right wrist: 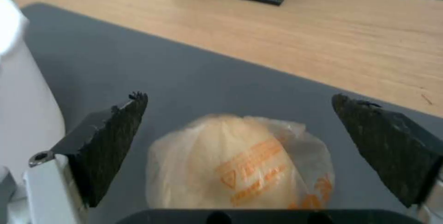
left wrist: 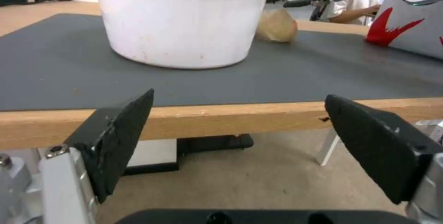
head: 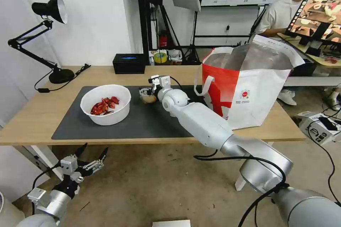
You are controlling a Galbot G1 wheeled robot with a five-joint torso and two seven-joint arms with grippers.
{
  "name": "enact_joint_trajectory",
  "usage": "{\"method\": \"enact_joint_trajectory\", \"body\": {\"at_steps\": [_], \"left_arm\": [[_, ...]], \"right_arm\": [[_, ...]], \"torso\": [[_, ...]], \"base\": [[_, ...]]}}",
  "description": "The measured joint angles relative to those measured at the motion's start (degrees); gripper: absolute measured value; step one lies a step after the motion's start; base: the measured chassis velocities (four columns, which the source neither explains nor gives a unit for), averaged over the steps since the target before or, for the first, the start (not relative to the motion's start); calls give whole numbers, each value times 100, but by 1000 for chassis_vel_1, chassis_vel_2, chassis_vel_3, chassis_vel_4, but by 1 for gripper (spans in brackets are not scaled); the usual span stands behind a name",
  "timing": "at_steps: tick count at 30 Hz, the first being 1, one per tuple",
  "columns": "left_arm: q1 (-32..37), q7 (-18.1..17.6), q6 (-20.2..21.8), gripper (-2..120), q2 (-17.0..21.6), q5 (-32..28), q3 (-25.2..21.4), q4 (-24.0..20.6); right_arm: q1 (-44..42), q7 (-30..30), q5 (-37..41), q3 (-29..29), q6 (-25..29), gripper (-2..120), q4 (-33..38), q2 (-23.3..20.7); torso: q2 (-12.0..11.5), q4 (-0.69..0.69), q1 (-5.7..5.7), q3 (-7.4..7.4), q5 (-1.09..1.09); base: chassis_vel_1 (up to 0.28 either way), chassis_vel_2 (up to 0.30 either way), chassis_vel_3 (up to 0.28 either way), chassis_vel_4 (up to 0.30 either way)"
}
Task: Pick up the trash from the table and place it into the takeout bag.
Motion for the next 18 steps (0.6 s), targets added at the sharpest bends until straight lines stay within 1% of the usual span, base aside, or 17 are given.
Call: {"method": "enact_joint_trajectory", "body": {"at_steps": [10, 14, 18], "left_arm": [[-75, 10, -18, 100, 20, -35, 9, 31], [-79, 11, -18, 100, 10, -37, 12, 37], [-74, 7, -18, 100, 2, -161, 17, 36]], "right_arm": [[-1, -102, -391, -91, -444, 100, -101, 117], [-16, -84, -436, -99, -506, 100, -101, 119], [-31, -73, -448, -99, -544, 100, -101, 121]], "torso": [[0, 0, 0, 0, 0], [0, 0, 0, 0, 0], [0, 0, 0, 0, 0]], "base": [[0, 0, 0, 0], [0, 0, 0, 0], [0, 0, 0, 0]]}}
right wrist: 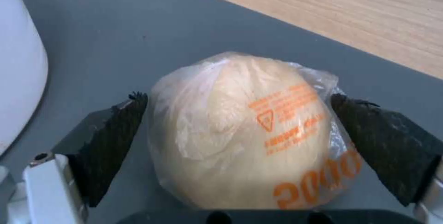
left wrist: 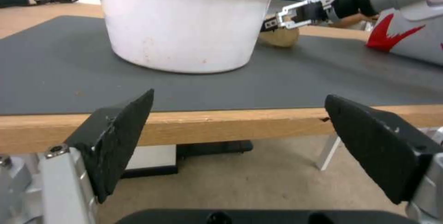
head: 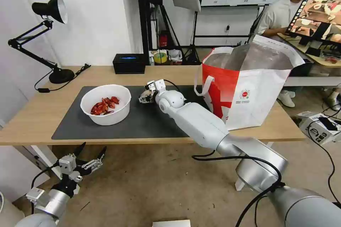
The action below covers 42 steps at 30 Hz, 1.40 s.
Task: Pick up the trash from the table and place it into the takeout bag.
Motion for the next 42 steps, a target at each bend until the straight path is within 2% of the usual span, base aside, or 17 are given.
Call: {"method": "enact_joint_trajectory", "body": {"at_steps": [19, 22, 26, 29, 30, 33, 34, 36, 37, 40, 41, 42], "left_arm": [[-19, -3, -5, 100, -38, -71, 3, 1], [-20, -1, -29, 100, -32, -71, 6, 16], [-21, 0, -36, 100, -27, -71, 12, 17], [-22, 0, -39, 100, -19, -70, 17, 16], [-22, 0, -39, 100, -19, -70, 17, 16], [-23, 0, -40, 100, 0, -68, 16, 5], [-23, 0, -40, 100, 0, -68, 16, 5], [-36, -2, -40, 100, 8, -66, 15, -2], [-36, -2, -40, 100, 8, -66, 15, -2], [-37, -5, -40, 100, 7, -58, 20, -25], [-37, -5, -40, 100, 7, -58, 20, -25], [-32, -7, -40, 100, 6, -56, 20, -30]], "right_arm": [[-54, 229, 15, -12, -237, 99, -15, 53], [-37, 258, 18, -7, -237, 86, -21, 41], [-33, 282, 29, -1, -236, 76, -15, 24], [-52, 298, 38, 0, -237, 61, 52, -21], [-52, 298, 38, 0, -237, 61, 52, -21], [-79, 300, 52, 2, -238, 47, 130, -80], [-79, 300, 52, 2, -238, 47, 130, -80], [-107, 289, 91, -34, -238, 38, 216, -148], [-107, 289, 91, -34, -238, 38, 216, -148], [-204, 295, 117, -69, -222, 22, 441, -310], [-204, 295, 117, -69, -222, 22, 441, -310], [-231, 311, 121, -65, -210, 17, 508, -366]], "torso": [[0, 0, 0, 0, 0], [0, 0, 0, 0, 0], [0, 0, 0, 0, 1], [0, 0, 0, 0, 1], [0, 0, 0, 0, 1], [0, 0, 0, 0, 1], [0, 0, 0, 0, 1], [0, 0, 0, 0, 1], [0, 0, 0, 0, 1], [0, 0, -1, 0, 1], [0, 0, -1, 0, 1], [0, 0, -1, 0, 1]], "base": [[0, 0, 0, 0], [0, 0, 0, 0], [0, 0, 0, 0], [0, 0, 0, 0], [0, 0, 0, 0], [0, 0, 0, 0], [0, 0, 0, 0], [0, 0, 0, 0], [0, 0, 0, 0], [0, 0, 0, 0], [0, 0, 0, 0], [0, 0, 0, 0]]}}
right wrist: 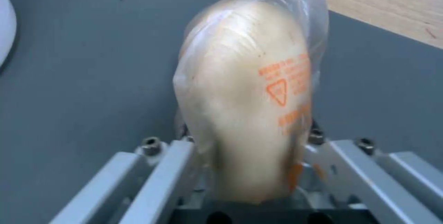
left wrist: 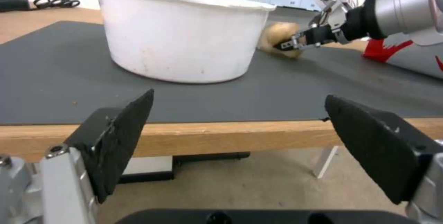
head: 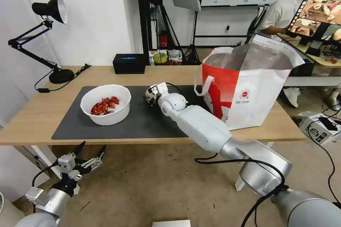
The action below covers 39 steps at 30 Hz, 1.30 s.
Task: Pick up the trash from the table and place it into the takeout bag.
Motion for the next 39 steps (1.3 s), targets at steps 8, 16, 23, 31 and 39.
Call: {"method": "enact_joint_trajectory", "body": {"at_steps": [8, 16, 23, 31, 39], "left_arm": [[29, -7, 0, 100, -19, 13, 0, -25], [95, -15, -5, 100, -31, 17, -37, -65], [126, -24, -8, 100, -40, 22, -33, -85], [69, -40, -8, 100, -67, 88, 113, -85], [-12, -283, -9, 100, -56, 121, 238, -108]], "right_arm": [[-177, 147, 31, -10, 108, 8, 810, -514], [-497, 429, -61, 157, 471, 8, 2264, -1263], [-965, 533, -337, 418, 1120, 7, 3260, -1810], [-1651, 734, -376, 1026, 1800, 7, 4247, -2345], [-2141, 776, -222, 1626, 2401, 7, 4822, -2771]], "torso": [[0, 0, 0, 0, 1], [0, 0, 0, 0, 1], [0, -1, 0, 0, 1], [0, -1, 0, 0, 1], [0, -1, 0, 0, 1]], "base": [[0, 0, 0, 0], [0, 0, 0, 0], [0, 0, 0, 0], [0, 0, 0, 0], [0, 0, 0, 0]]}}
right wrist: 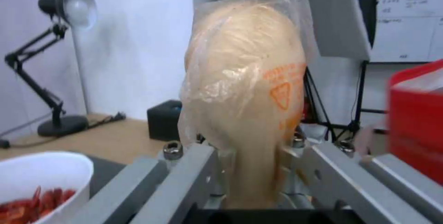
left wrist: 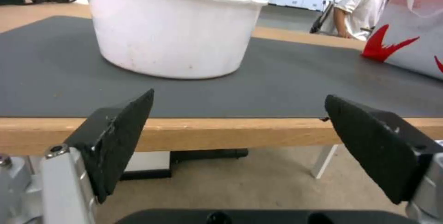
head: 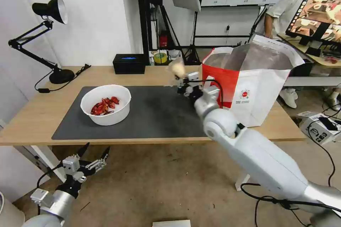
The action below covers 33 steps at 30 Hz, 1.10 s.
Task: Pick up the trash from the table and place it into the takeout bag.
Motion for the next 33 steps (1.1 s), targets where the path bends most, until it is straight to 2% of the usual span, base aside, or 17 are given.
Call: {"method": "enact_joint_trajectory", "body": {"at_steps": [10, 21, 27, 29, 32, 33], "left_arm": [[-24, -8, 7, 100, -6, 35, 103, -31], [-34, 11, 27, 100, -6, 41, 160, -74], [-56, 34, 27, 100, -5, 58, 211, -74], [-84, 35, 28, 100, 2, 59, 233, -74], [-88, 35, 28, 100, 4, 59, 235, -74], [-101, 39, 29, 100, 19, 57, 238, -74]], "right_arm": [[-125, 115, 337, 712, 73, 7, 474, -486], [-82, 229, 659, 1328, -1, 6, 457, -1032], [-149, 286, 683, 1519, -173, 6, 366, -1188], [-235, 370, 690, 1606, -309, 13, 333, -1205], [-248, 382, 691, 1618, -324, 14, 328, -1205], [-288, 432, 693, 1666, -393, 22, 311, -1205]], "torso": [[0, 1, 0, 0, -1], [0, 1, 0, 0, -1], [0, 0, 0, 0, -1], [0, 1, 0, 0, -1], [0, 0, 0, 0, -1], [0, 0, 0, 0, -1]], "base": [[0, 0, 0, 0], [0, 0, 0, 0], [0, 0, 0, 0], [0, 0, 0, 0], [0, 0, 0, 0], [0, 0, 0, 0]]}}
